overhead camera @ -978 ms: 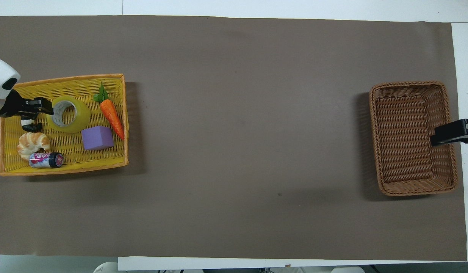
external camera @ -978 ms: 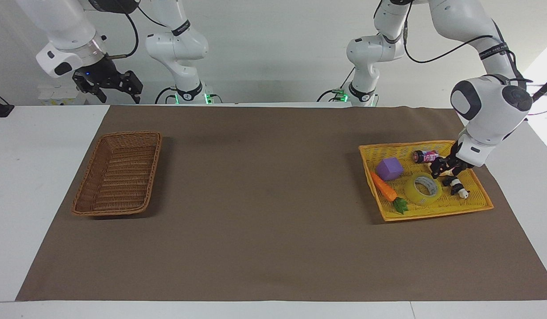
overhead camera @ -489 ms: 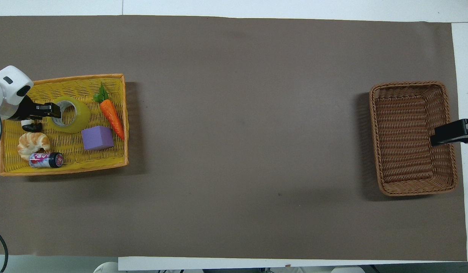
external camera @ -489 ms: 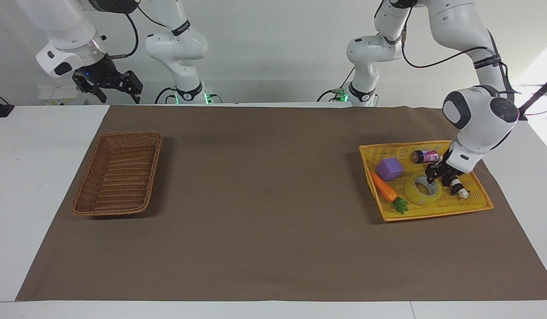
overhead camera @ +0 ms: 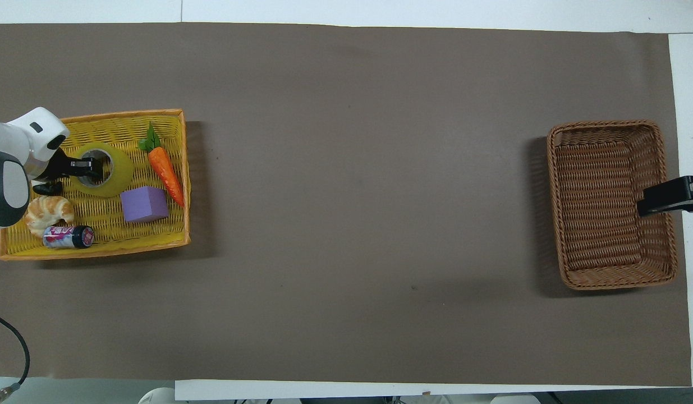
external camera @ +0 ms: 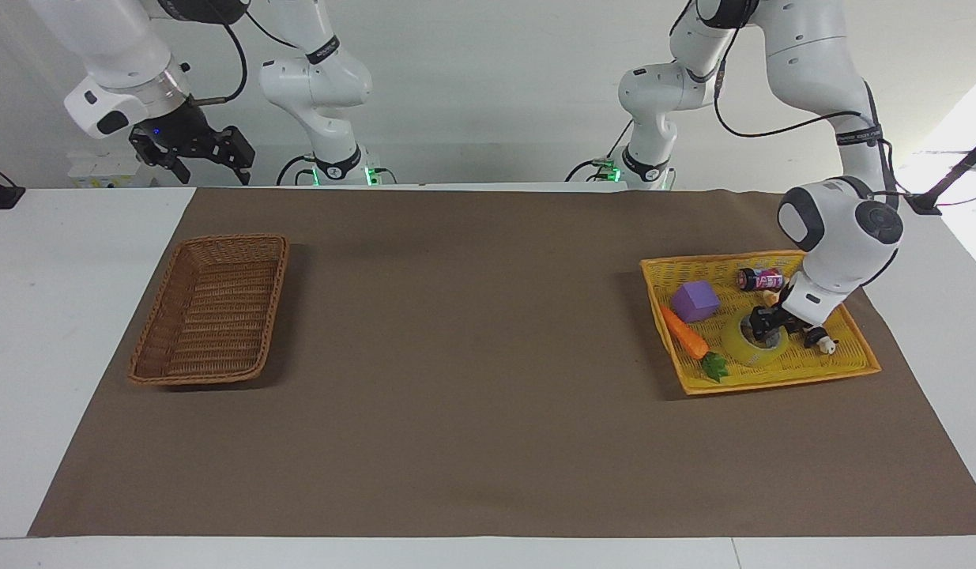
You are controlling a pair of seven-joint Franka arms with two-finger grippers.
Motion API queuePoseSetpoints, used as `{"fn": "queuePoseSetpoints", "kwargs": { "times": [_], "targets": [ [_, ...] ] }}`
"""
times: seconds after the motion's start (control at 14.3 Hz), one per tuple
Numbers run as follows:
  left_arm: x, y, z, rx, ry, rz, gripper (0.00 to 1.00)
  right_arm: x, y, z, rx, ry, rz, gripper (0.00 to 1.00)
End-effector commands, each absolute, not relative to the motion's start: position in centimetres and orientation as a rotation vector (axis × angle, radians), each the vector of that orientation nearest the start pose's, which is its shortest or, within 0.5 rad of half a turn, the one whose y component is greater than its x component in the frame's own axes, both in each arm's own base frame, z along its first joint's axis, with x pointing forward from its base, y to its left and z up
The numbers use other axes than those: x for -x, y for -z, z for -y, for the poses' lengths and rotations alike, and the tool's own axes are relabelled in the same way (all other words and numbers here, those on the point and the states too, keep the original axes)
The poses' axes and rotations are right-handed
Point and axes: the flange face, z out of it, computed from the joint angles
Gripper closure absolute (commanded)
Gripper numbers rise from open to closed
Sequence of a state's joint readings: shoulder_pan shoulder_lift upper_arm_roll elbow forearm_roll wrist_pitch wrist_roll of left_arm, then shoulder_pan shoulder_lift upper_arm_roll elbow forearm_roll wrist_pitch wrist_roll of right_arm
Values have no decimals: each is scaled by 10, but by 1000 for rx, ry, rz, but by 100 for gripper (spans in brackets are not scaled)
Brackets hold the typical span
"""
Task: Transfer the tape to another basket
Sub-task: 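Reach the left gripper down to the yellow tape roll and grasp its rim, then lift the tape roll with the left gripper toward the table center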
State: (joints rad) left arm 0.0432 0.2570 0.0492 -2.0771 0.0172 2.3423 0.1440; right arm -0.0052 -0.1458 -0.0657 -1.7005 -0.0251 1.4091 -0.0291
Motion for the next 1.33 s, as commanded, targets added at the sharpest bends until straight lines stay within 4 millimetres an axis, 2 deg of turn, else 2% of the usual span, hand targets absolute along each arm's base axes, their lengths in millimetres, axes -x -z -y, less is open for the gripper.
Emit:
{"fn": "queuePoseSetpoints", "kwargs": {
  "times": [0.0, 0.14, 0.28, 0.42, 0.56, 0.7, 0.77, 0.84, 0.91, 1.05, 1.12, 1.26],
  "targets": [
    [-579, -297, -55, 3109, 9, -126, 58, -484, -627, 41, 3144, -214, -42, 0],
    [-578, -298, -60, 3111, -15, -109, 97, -484, -627, 41, 3144, -214, -42, 0],
    [-585, -313, -63, 3117, -36, -85, 100, -484, -627, 41, 3144, -214, -42, 0],
    [-597, -342, -61, 3132, -54, -65, 100, -484, -627, 41, 3144, -214, -42, 0],
    [-607, -374, -47, 3182, -96, 0, 100, -484, -627, 41, 3144, -214, -42, 0],
    [-612, -419, -3, 3211, -109, 85, 100, -484, -627, 40, 3144, -214, -40, 0],
    [-611, -442, 29, 3237, -107, 120, 100, -484, -627, 40, 3144, -214, -40, 0],
    [-611, -456, 58, 3298, -147, 188, 100, -484, -627, 40, 3144, -214, -40, 0],
    [-605, -464, 92, 3344, -203, 228, 100, -484, -627, 41, 3144, -214, -42, 0],
    [-579, -475, 186, 3337, -251, 211, 100, -484, -627, 40, 3144, -214, -40, 0],
    [-569, -477, 217, 3329, -260, 249, 100, -484, -627, 41, 3144, -214, -42, 0],
    [-554, -478, 249, 3319, -279, 227, 100, -484, -627, 41, 3144, -214, -42, 0]
  ]
}}
